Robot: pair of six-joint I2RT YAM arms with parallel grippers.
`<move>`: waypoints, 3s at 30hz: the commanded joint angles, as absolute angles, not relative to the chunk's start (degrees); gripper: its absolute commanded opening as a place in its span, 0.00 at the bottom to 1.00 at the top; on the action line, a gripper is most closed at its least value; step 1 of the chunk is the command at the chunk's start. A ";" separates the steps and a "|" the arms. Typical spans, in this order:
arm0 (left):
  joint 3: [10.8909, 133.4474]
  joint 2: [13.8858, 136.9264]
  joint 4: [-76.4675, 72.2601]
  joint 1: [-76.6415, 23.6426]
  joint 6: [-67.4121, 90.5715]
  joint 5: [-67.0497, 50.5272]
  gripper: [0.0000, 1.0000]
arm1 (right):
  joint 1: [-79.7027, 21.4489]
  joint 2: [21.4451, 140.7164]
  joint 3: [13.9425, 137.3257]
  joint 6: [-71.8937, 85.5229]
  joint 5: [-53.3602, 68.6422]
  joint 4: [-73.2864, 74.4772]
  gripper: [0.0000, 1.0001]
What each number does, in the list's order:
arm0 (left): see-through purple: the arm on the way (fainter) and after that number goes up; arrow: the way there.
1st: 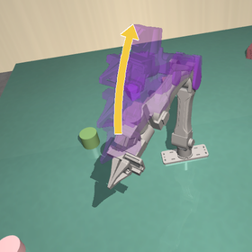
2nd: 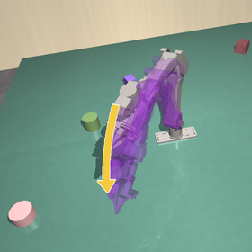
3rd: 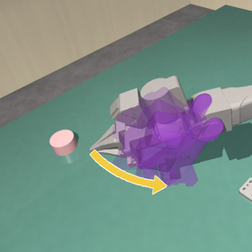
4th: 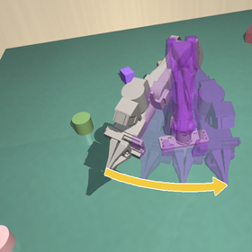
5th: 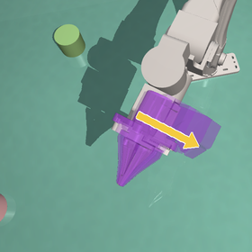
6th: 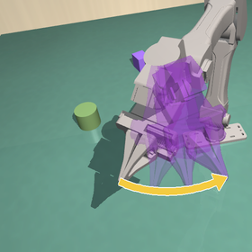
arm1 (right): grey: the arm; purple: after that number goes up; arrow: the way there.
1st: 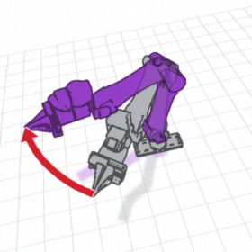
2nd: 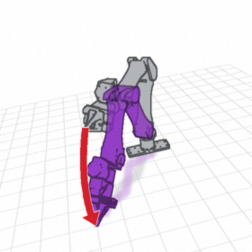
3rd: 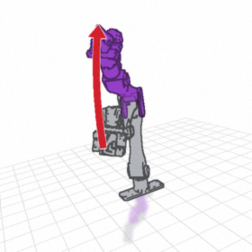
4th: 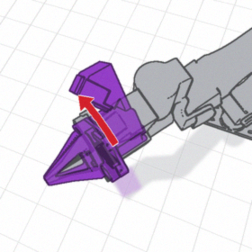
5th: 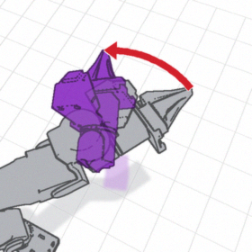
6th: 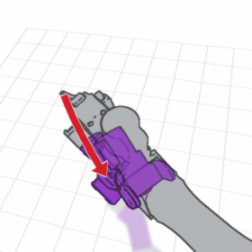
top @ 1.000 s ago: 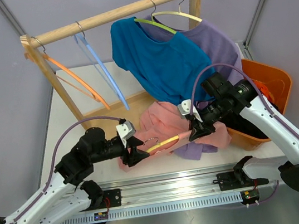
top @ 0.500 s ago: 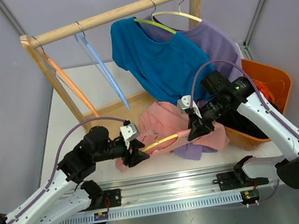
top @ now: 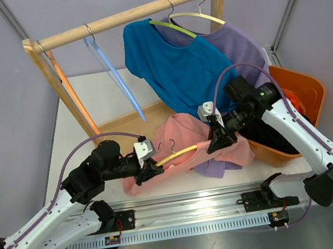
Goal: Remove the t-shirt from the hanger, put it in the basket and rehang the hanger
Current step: Remove the tshirt from the hanger
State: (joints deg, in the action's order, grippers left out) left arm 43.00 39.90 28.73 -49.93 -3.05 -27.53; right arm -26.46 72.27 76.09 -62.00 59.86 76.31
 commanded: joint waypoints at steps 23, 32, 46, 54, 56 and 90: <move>59.49 50.01 36.91 -51.68 -12.83 -23.73 0.00 | -33.48 78.74 91.05 -43.52 60.04 66.72 0.74; 61.08 50.80 36.91 -52.38 -12.83 -23.12 0.00 | -38.14 81.47 91.58 -42.89 57.40 65.13 0.68; 63.28 53.35 36.30 -52.38 -10.81 -23.73 0.00 | -41.22 81.56 89.65 -38.24 52.83 61.08 0.47; 64.95 54.40 36.38 -52.38 -10.28 -24.35 0.00 | -42.01 81.65 89.12 -37.97 50.98 60.21 0.41; 65.21 54.58 36.65 -52.38 -10.28 -24.43 0.00 | -42.10 81.65 89.30 -37.97 50.71 60.21 0.36; 57.84 46.40 31.29 -54.93 24.16 -1.34 0.70 | -38.67 71.28 79.28 -25.49 34.81 53.97 0.00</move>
State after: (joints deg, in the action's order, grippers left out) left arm 58.61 46.00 33.10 -53.76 17.76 -7.60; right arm -38.94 73.87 79.37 -28.82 35.35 56.80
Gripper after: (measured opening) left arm 0.701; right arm 0.206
